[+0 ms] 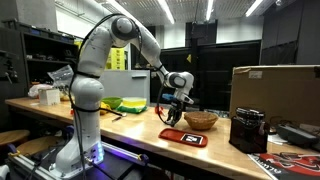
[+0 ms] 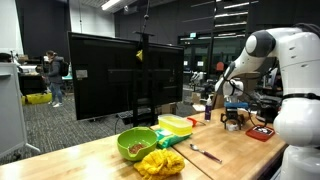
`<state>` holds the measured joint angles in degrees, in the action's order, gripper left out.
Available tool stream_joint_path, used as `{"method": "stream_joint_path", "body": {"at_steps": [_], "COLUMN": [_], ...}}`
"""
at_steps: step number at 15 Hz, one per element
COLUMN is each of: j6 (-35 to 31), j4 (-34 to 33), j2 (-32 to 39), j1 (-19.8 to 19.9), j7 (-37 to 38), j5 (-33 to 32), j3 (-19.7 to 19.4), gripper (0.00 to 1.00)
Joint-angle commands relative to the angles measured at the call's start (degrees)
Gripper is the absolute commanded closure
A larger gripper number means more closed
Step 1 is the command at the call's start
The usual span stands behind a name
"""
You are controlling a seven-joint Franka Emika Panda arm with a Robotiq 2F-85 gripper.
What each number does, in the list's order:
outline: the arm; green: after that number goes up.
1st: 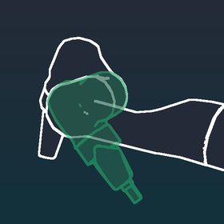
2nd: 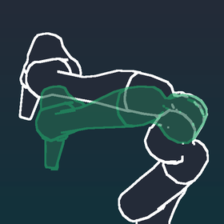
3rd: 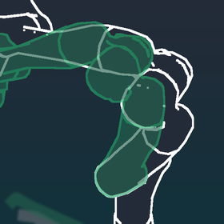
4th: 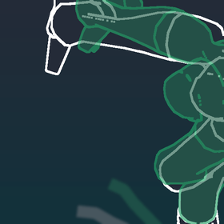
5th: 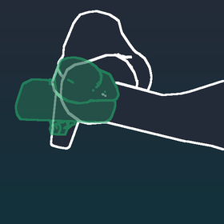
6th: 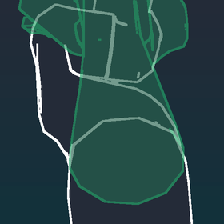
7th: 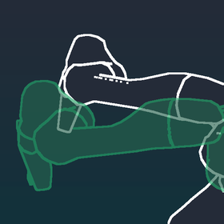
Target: Put the white object in the green bowl on the left.
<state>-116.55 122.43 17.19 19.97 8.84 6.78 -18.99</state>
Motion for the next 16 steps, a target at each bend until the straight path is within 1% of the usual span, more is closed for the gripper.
{"method": "stream_joint_path", "body": {"at_steps": [1,2,3,7,12,16], "j6": [0.3,0.4,0.3,1.0,2.2,5.4], "j4": [-2.8,-3.3,-3.7,-4.4,-3.2,-2.0], "j2": [1.8,2.2,2.5,2.5,0.5,-2.6], "j1": [0.3,0.4,0.4,0.5,0.3,-0.6], "j7": [-1.3,-1.6,-1.9,-2.4,-1.2,0.5], "j5": [-0.4,-0.2,-0.1,-0.1,-2.0,-6.2], "j3": [0.2,0.3,0.3,0.5,-0.5,-1.5], "gripper": [0.00,0.25,0.26,0.50,0.51,0.51]}}
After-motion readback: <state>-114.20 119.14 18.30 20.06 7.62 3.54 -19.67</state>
